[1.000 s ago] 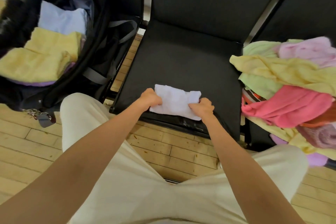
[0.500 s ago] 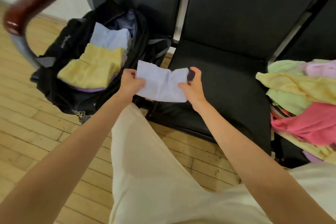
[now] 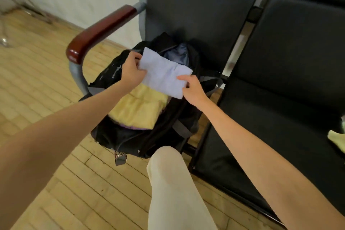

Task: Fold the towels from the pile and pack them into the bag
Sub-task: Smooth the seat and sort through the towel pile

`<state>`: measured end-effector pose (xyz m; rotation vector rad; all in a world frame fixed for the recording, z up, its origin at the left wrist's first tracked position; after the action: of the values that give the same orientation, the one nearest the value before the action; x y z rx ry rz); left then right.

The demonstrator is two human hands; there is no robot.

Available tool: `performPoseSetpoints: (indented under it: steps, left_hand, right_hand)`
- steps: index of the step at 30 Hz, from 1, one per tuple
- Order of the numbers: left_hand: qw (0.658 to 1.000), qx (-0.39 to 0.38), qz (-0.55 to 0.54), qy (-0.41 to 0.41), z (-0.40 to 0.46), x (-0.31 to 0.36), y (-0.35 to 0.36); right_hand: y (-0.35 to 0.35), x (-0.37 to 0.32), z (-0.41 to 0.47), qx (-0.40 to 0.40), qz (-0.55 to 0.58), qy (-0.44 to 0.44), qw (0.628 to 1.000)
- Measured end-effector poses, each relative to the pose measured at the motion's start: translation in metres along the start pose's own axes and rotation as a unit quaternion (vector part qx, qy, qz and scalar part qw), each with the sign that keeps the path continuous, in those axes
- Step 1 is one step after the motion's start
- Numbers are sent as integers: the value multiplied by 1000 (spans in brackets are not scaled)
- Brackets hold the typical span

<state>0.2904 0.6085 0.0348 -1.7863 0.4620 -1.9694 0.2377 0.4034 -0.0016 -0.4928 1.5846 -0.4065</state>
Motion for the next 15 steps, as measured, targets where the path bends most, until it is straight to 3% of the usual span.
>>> performPoseSetpoints:
  steps: [11, 15]
  left_hand:
    - [993, -5, 114, -12, 127, -53, 68]
    - [970, -24, 241, -9, 139, -66, 74]
  right_hand:
    - [8, 26, 127, -26, -5, 81, 996]
    - [13, 31, 142, -83, -54, 89, 991]
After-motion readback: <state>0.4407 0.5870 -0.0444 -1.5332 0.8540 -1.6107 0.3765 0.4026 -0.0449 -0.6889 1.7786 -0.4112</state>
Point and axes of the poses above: each hand's wrist, its own z-axis towards the middle knuckle, its own y-axis out of the palm, x = y × z, the point moved 1 cm from there along z, towards the middle knuckle, and after that the axes turned 2 degrees about -x, right-handed, at the moved point
